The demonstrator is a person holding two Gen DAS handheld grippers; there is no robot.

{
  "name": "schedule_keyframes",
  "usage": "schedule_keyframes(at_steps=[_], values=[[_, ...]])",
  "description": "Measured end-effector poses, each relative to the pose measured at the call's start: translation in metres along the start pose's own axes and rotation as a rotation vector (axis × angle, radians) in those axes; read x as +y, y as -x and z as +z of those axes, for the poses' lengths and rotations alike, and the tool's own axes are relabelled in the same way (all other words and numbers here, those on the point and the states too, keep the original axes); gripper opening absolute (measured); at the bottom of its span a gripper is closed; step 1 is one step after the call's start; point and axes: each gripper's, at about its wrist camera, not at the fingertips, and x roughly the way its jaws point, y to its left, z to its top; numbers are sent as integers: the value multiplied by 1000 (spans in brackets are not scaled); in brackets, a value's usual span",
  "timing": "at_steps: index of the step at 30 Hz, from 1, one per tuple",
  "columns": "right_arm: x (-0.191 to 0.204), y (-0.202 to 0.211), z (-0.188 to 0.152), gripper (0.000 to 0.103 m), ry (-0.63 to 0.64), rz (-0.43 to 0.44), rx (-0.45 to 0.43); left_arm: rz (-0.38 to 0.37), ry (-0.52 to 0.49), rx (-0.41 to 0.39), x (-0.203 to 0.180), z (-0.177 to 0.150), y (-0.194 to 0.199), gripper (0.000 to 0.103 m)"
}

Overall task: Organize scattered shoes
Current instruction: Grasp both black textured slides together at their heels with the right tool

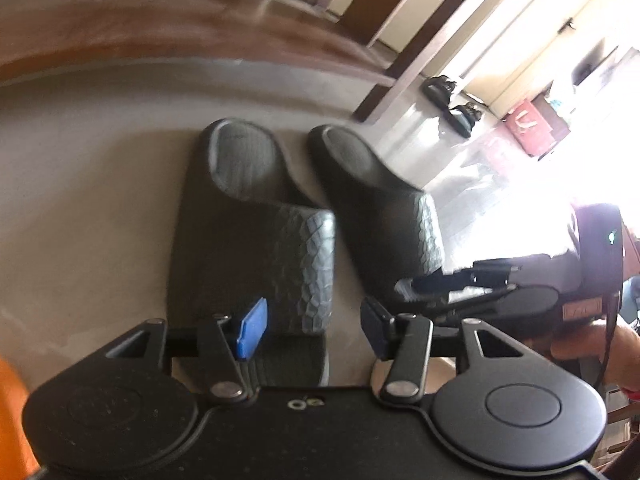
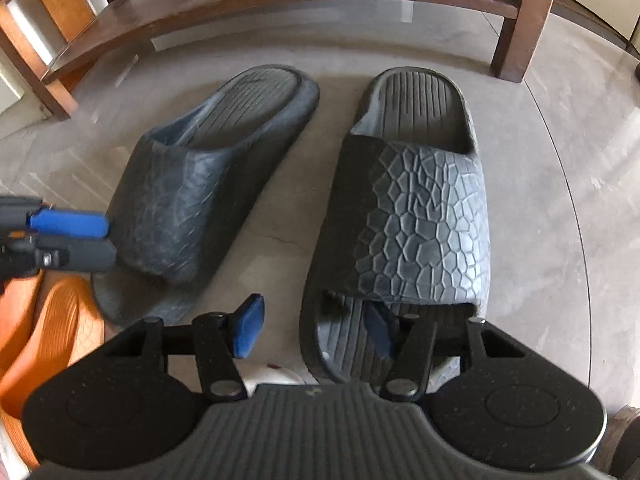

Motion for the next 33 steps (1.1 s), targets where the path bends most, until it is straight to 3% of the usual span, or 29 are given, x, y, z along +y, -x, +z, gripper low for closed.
schedule_keyframes(at_steps=[6,8,12,18,21,23,25,28,33], values=[[-16,30,-5,59,-16,-4,-35,-62,-29,23,-18,17,-26,52],[-20,58,7,59,2,3,-110,-78,-33,26,-20,13,-23,52],[-31,73,40,62,-26,29,-156,-81,-7,46,-17,0,-14,52],[-33,15,118,63,-181,96,-56,-33,57,59,1,-22,10,52],[-14,-7,137,63,-138,48,-22,-21,91,59,9,-25,17,52],[7,-30,150,63,-52,-76,49,-22,96,53,10,-27,21,52],[11,-42,154,63,-52,-104,88,-26,97,48,11,-28,25,52],[10,-54,153,66,-114,-66,179,-37,96,48,10,-30,26,52],[7,-57,143,63,-106,-48,219,-46,95,37,11,-28,31,53]])
